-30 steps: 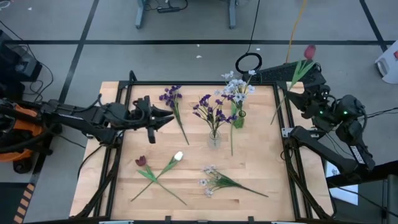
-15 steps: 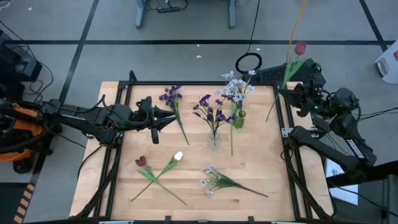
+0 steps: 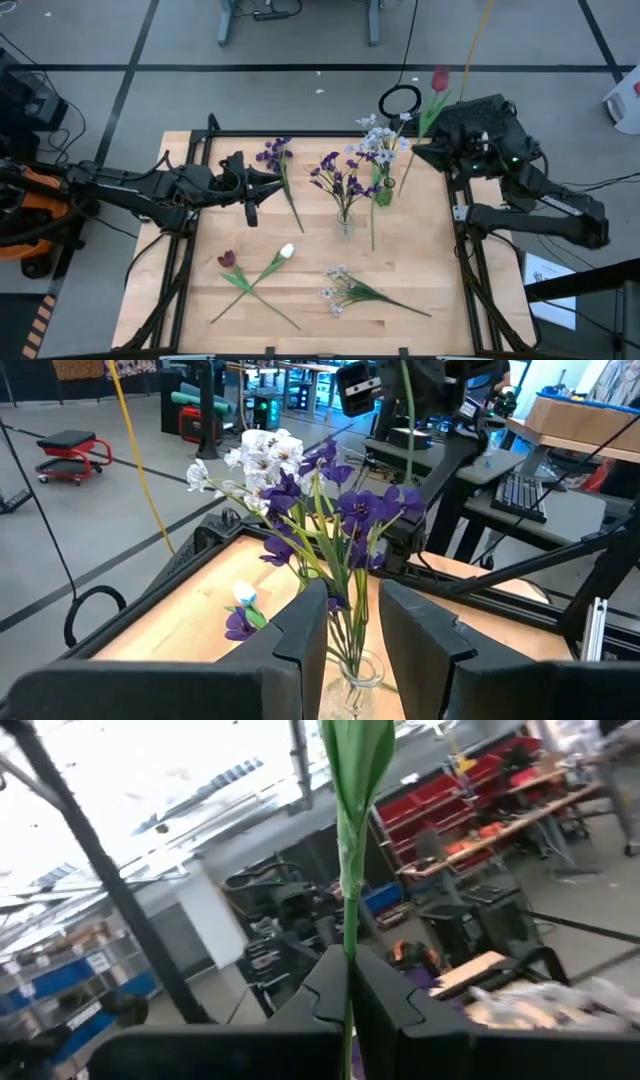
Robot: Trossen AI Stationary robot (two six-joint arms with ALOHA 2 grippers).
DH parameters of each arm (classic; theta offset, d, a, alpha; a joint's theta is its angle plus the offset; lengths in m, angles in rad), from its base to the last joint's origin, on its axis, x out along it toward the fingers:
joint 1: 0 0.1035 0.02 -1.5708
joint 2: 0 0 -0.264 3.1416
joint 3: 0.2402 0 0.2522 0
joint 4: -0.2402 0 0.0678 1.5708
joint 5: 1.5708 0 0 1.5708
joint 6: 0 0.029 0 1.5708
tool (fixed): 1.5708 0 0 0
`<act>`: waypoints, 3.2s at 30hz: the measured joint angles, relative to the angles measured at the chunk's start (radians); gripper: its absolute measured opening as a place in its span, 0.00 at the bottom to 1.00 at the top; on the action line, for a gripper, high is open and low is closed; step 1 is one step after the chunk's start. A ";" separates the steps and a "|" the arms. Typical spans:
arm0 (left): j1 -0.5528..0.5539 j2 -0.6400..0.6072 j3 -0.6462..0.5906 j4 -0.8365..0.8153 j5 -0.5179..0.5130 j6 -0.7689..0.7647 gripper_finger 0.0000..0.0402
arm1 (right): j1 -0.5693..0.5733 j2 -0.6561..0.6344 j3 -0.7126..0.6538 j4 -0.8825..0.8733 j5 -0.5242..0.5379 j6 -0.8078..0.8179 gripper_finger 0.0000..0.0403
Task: Sort flowers into vase by color
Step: Put the top red tulip into the transparent vase
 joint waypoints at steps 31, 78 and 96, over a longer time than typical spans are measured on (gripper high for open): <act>0.000 0.000 0.000 -0.005 0.099 0.006 0.25 | 0.688 0.510 0.000 0.328 0.856 -0.319 0.00; 0.000 0.000 0.000 -0.009 0.170 -0.004 0.25 | 0.638 0.757 -0.210 0.719 0.978 -0.395 0.00; 0.000 0.000 -0.001 -0.071 0.165 -0.001 0.25 | 0.639 0.757 -0.210 0.542 0.977 -0.360 0.00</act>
